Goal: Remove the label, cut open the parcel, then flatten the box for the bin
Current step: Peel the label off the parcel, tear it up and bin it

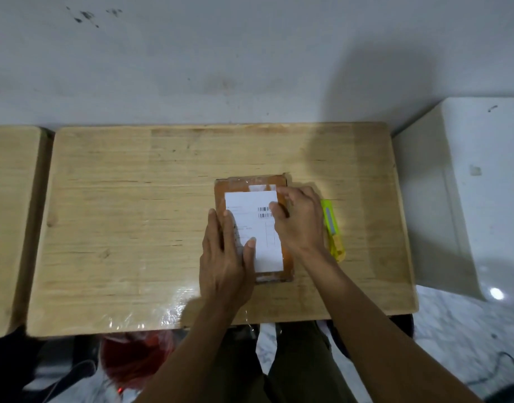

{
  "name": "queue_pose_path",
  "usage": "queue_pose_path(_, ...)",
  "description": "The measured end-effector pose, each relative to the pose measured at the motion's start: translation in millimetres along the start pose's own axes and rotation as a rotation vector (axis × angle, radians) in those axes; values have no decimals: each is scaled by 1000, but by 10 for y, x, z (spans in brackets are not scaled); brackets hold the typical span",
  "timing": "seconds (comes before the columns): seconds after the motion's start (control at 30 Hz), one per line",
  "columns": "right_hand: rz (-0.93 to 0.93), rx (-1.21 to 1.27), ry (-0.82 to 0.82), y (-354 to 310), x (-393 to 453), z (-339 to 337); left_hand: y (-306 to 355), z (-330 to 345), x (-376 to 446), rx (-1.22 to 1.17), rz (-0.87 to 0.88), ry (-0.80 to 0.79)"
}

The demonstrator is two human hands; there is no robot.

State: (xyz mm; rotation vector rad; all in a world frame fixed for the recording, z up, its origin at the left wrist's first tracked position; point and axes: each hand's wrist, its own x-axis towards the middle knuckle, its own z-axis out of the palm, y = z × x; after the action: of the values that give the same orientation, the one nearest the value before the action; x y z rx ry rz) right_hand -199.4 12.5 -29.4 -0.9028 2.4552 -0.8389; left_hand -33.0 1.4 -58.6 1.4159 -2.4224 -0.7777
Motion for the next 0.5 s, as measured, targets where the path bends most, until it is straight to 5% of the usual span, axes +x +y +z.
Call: queue_pose_path(0.5, -18, -29, 15, -27, 120, 31, 32, -12, 6, -18, -57, -24)
